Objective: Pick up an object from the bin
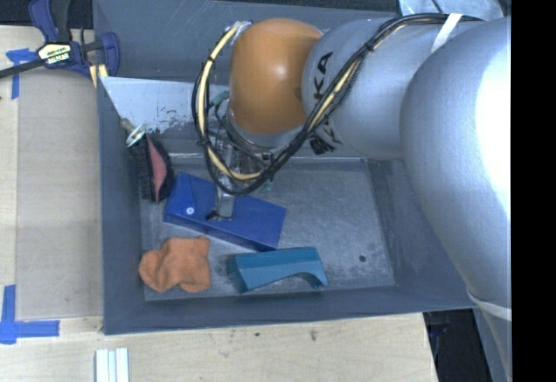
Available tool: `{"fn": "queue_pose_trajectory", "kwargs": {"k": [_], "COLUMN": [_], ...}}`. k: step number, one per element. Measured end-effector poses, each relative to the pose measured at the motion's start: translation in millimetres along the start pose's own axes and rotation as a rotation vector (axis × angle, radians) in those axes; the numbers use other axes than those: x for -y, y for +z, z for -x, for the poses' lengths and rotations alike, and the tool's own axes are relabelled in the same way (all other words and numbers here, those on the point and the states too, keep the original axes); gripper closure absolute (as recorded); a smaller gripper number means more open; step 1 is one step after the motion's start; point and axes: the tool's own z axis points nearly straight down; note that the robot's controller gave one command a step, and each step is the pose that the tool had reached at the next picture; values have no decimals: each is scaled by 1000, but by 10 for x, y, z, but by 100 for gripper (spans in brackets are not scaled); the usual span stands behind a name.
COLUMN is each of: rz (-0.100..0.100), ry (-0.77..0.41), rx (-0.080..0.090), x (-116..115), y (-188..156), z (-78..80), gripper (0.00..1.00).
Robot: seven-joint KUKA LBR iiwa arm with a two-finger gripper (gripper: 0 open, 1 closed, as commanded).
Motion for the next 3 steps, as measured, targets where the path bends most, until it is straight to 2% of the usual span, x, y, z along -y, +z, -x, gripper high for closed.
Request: {"fn": "queue_pose_trajectory", "kwargs": {"k": [1, 2, 3], "rz": [1, 0, 0], "ry": [3, -47, -97], "rx": [7, 6, 7], "x": [6, 129, 195], "y": [-49, -156, -115], "z": [15, -367, -607], "gripper": [0, 0, 0]}}
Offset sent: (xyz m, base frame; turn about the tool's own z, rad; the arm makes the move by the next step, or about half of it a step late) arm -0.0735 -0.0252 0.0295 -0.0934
